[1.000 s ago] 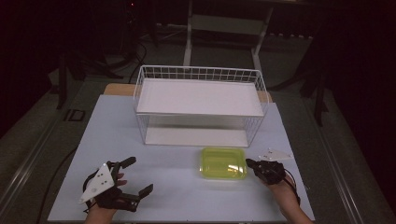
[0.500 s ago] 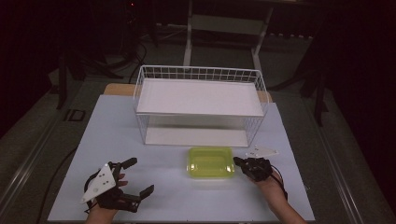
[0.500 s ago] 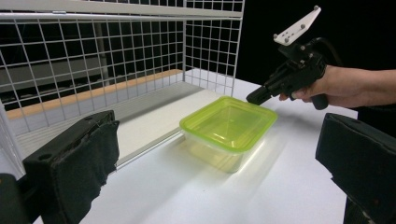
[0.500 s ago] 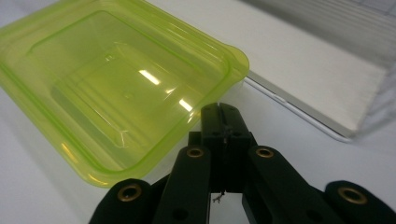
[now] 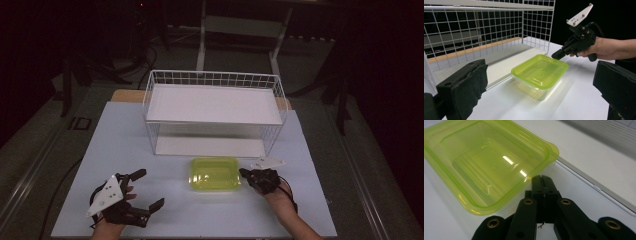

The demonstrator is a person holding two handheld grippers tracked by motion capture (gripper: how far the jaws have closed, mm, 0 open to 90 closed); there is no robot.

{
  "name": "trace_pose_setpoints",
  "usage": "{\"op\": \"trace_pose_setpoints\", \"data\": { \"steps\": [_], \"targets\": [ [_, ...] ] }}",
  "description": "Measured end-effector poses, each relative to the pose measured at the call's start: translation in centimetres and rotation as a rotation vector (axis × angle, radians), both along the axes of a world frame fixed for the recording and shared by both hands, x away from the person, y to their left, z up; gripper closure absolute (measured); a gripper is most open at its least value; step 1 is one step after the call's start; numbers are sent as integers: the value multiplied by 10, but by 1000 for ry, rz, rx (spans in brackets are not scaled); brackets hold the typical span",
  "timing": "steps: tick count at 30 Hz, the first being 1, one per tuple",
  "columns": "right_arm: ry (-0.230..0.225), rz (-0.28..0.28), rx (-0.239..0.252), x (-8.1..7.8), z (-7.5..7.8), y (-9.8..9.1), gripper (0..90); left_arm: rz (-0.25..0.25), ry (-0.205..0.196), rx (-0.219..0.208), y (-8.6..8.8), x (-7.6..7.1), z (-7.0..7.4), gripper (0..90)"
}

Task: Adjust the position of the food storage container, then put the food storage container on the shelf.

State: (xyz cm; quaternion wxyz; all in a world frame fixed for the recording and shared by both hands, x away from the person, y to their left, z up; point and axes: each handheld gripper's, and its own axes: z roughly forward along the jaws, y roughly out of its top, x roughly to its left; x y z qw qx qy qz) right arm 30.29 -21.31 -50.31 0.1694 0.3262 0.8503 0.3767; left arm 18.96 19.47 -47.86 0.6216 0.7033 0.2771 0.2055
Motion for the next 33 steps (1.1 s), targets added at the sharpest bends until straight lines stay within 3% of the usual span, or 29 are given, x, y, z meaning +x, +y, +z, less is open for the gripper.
{"op": "trace_pose_setpoints", "data": {
  "steps": [2,5,9,11,12,13,16,19,22,24,25,27,30,33],
  "targets": [
    [-6,-1,-6,-1,1,0,899,0,4,-3,0,0,0,0],
    [-51,8,-41,-9,5,1,838,-5,12,-21,0,0,-1,0],
    [-75,-10,-20,-16,14,-4,775,2,45,-19,0,2,-2,0],
    [-77,-22,20,-20,20,-7,673,2,66,-1,1,3,-3,0],
    [-61,-41,50,-21,22,-8,605,11,81,25,0,4,-3,0],
    [-51,-60,82,-23,25,-9,538,7,92,25,-1,6,-4,1],
    [-47,-64,150,-27,32,-11,318,3,78,51,-5,10,-3,1],
    [-54,-43,148,-30,37,-8,141,9,139,63,-12,16,4,1],
    [-72,-54,184,-33,45,-8,137,-20,188,37,-17,21,11,1],
    [-82,-39,209,-34,51,-8,144,-25,191,37,-22,25,16,0],
    [-66,-16,232,-32,56,-7,146,-35,189,31,-24,27,19,0],
    [-72,-7,240,-32,57,-7,158,-39,192,54,-30,31,25,0],
    [-112,25,204,-33,60,-2,172,-38,204,89,-38,40,31,0],
    [-83,12,169,-32,61,2,193,-44,253,94,-45,52,32,0]
  ]
}}
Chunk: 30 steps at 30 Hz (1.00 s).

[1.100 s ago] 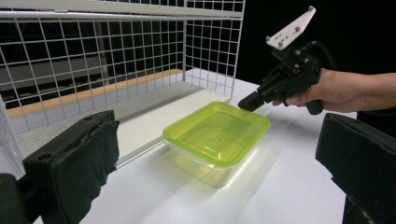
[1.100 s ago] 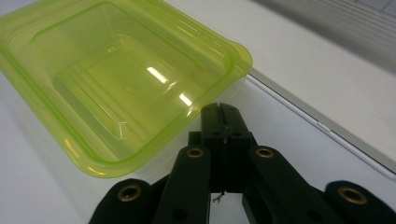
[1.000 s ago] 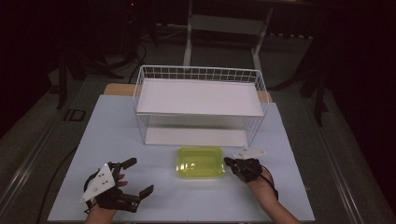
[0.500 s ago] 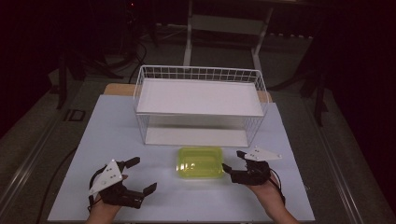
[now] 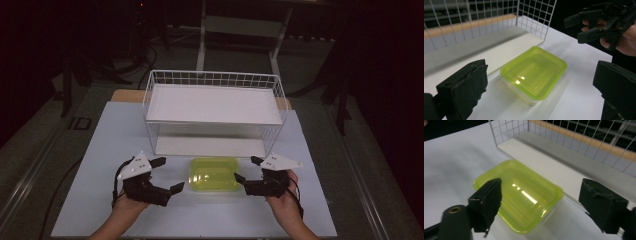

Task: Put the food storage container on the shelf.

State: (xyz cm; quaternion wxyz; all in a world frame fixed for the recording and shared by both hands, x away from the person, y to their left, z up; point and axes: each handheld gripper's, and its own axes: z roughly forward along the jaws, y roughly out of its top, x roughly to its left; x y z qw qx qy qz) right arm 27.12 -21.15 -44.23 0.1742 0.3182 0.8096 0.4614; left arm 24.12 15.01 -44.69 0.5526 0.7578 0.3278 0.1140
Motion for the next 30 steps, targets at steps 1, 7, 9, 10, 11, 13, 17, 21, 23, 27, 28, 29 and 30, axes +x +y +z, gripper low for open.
{"op": "trace_pose_setpoints", "data": {
  "steps": [1,7,9,10,11,13,17,21,23,27,28,29,30],
  "targets": [
    [11,5,17,1,0,0,193,-5,11,-2,-2,4,-1,0],
    [68,5,35,9,-3,3,161,-21,70,21,-19,24,-12,1],
    [99,-3,26,12,-7,7,140,-15,88,23,-24,30,-19,1],
    [105,-18,20,13,-9,8,126,-11,100,26,-27,33,-22,1],
    [117,-26,7,14,-12,10,104,-10,111,23,-29,36,-26,1],
    [116,-59,-3,16,-18,13,103,-2,139,26,-33,42,-32,1],
    [202,-88,6,22,-31,12,107,26,186,49,-38,53,-46,52],
    [260,-101,-2,28,-42,10,159,88,254,66,-38,61,-56,157],
    [288,-100,2,28,-45,9,218,102,293,66,-37,63,-61,256],
    [315,-115,7,28,-48,9,297,124,397,102,-41,64,-68,362],
    [320,-113,7,28,-48,9,327,114,406,83,-40,63,-69,378],
    [328,-111,7,29,-49,9,343,118,422,76,-40,63,-70,412],
    [345,-110,4,29,-51,10,412,119,437,67,-41,64,-71,463]
  ]
}}
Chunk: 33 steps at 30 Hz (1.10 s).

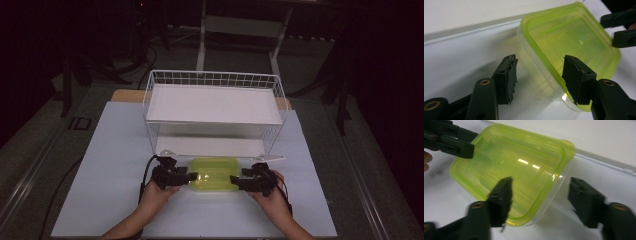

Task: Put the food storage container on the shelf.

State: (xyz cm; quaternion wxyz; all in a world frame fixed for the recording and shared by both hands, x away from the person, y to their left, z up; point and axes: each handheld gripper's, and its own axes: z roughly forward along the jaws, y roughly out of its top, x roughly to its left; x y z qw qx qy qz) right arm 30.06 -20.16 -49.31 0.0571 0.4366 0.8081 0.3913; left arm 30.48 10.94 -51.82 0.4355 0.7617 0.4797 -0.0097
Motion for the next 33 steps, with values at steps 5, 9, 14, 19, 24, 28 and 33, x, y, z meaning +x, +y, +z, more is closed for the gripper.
{"op": "trace_pose_setpoints", "data": {
  "steps": [5,9,14,19,24,28,33],
  "targets": [
    [2,-8,-34,-1,-4,2,518,-9,-3,-9,-1,-2,3,601],
    [-4,-12,-46,-3,-3,1,595,-15,-19,4,-2,-7,5,621],
    [-2,-12,-50,-4,-2,0,614,-5,-23,-15,-1,-10,4,642],
    [-6,-5,-56,-7,-1,0,633,-7,-25,-24,-1,-14,4,666],
    [-25,9,-73,-12,1,1,645,-13,-47,-10,-3,-21,6,679],
    [-14,15,-64,-15,1,0,662,-21,-44,-12,-2,-25,7,698],
    [-14,28,-79,-20,3,2,687,-29,-53,-1,-3,-34,9,726]
  ]
}}
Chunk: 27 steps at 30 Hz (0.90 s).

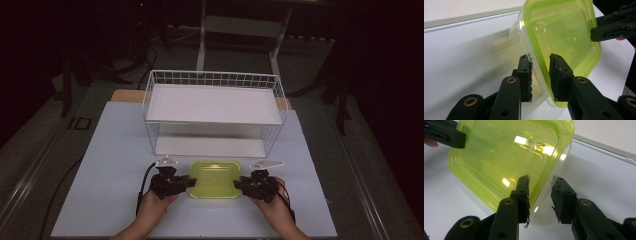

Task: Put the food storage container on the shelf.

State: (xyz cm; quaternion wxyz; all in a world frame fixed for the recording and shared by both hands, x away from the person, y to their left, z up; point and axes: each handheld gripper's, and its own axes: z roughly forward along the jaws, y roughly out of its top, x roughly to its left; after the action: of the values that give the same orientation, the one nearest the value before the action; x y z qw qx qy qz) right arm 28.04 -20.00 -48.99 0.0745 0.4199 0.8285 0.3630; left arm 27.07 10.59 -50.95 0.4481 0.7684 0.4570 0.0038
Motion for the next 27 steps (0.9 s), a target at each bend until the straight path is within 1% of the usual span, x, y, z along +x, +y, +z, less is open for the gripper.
{"op": "trace_pose_setpoints", "data": {
  "steps": [2,4,6,7,8,9,11,12,14,16,20,22,23,27],
  "targets": [
    [9,7,7,-2,1,0,704,1,-9,5,0,-6,0,737],
    [6,16,4,-4,0,0,714,3,0,-3,1,-9,0,752],
    [12,23,8,-6,0,1,733,7,0,13,2,-12,1,773],
    [17,28,12,-7,0,1,743,14,7,9,3,-13,1,781],
    [21,28,23,-10,1,2,782,25,17,8,4,-13,0,805],
    [21,28,23,-10,1,2,782,16,8,10,5,-15,-1,805],
    [9,23,30,-13,2,3,786,19,19,-12,7,-18,-3,805],
    [7,25,35,-16,4,3,786,21,18,-18,8,-20,-2,805],
    [-7,18,46,-20,8,3,790,20,2,-18,7,-22,3,806],
    [-12,6,68,-21,12,1,792,21,-12,-21,7,-20,9,807],
    [-37,-14,90,-18,23,-1,794,24,-53,-22,6,-13,23,807],
    [-49,-23,100,-15,29,-2,795,24,-67,-27,6,-8,30,807],
    [-63,-26,100,-13,33,-2,795,22,-72,-24,5,-6,32,807],
    [-88,-41,110,-5,42,-4,796,26,-103,-26,4,6,43,807]
  ]
}}
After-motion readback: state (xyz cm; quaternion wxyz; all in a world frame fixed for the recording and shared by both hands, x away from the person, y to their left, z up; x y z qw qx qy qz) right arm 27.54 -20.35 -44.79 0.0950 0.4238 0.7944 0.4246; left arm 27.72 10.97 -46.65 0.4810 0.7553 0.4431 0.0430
